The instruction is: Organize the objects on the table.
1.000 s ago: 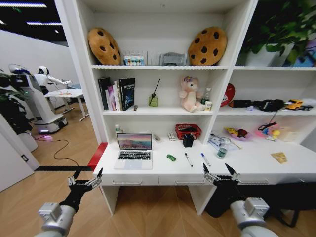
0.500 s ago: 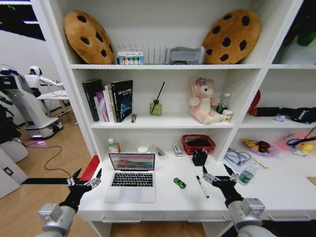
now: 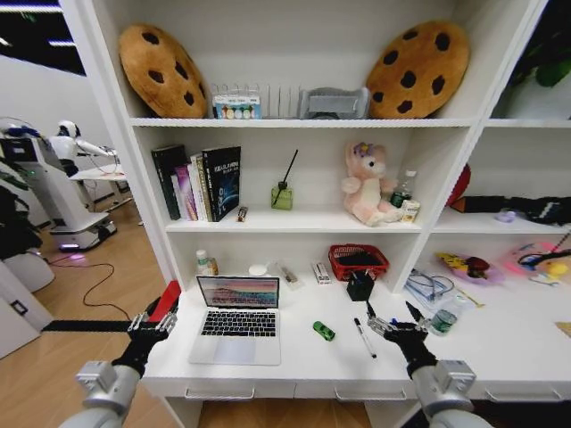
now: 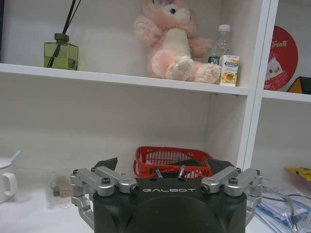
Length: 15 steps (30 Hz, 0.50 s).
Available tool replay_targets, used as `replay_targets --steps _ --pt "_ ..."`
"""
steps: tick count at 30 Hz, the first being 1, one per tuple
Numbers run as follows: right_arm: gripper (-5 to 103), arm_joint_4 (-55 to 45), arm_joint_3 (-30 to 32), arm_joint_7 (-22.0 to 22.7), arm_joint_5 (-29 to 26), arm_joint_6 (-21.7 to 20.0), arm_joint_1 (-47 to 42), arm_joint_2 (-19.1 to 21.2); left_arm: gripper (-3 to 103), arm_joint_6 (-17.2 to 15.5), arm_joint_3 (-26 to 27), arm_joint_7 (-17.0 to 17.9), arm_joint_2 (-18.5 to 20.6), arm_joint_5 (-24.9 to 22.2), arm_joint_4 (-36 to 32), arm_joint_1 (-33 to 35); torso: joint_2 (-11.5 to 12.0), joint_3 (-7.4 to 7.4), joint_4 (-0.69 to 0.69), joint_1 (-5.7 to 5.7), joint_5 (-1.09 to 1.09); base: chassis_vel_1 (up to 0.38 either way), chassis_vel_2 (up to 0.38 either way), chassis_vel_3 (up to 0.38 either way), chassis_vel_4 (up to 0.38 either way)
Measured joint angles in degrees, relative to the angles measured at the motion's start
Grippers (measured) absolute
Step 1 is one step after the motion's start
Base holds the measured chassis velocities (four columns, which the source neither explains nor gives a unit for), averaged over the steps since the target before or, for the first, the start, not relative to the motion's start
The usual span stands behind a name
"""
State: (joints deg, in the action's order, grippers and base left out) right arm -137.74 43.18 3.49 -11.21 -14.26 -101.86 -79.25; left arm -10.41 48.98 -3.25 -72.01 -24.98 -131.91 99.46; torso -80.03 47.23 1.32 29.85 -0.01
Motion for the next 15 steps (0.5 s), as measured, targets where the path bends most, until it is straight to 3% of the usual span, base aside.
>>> replay_targets --steps 4,6,10,11,13,14,15 --pt "100 -0.04 -0.13 0.11 0.06 0.05 -0.07 -0.08 23 0.03 0.05 -0.06 0.32 -0.35 0.30 -0.34 0.00 0.00 0.00 0.00 0.00 0.000 0.000 0.000 0.000" --pt "100 -0.06 -0.15 0.16 0.06 0.05 -0.06 -0.09 23 0.08 0.05 -0.19 0.40 -0.43 0.42 -0.47 0.00 0.00 0.00 0.00 0.00 0.000 0.000 0.000 0.000" --pt "100 -0.03 -0.16 0.68 -0.03 -0.09 0.14 0.28 3 -0.09 -0.49 -0.98 1.79 -1.75 1.28 -3.54 0.00 0.00 -0.01 -0.01 -0.01 0.000 0.000 0.000 0.000" --pt "100 -0.03 -0.16 0.68 -0.03 -0.09 0.14 0.28 3 -0.09 -0.49 -0.98 1.79 -1.75 1.28 -3.54 0.00 0.00 -0.01 -0.01 -0.01 0.000 0.000 0.000 0.000" --pt "100 0.47 -0.17 1.04 -0.08 -0.19 0.26 0.70 0 -3.15 -1.43 1.47 4.06 -3.21 0.56 -6.64 0.00 0.00 0.01 -0.01 -0.01 0.000 0.000 0.000 0.000" --pt "100 0.47 -0.17 1.04 -0.08 -0.19 0.26 0.70 0 -3.15 -1.43 1.47 4.06 -3.21 0.56 -6.64 0.00 0.00 0.01 -0.01 -0.01 0.000 0.000 0.000 0.000" --pt "100 0.97 -0.48 1.29 -0.32 -0.38 0.75 1.30 0 -5.61 -1.79 3.58 5.80 -4.97 -0.51 -7.95 0.00 0.00 0.04 0.00 0.00 0.000 0.000 0.000 0.000"
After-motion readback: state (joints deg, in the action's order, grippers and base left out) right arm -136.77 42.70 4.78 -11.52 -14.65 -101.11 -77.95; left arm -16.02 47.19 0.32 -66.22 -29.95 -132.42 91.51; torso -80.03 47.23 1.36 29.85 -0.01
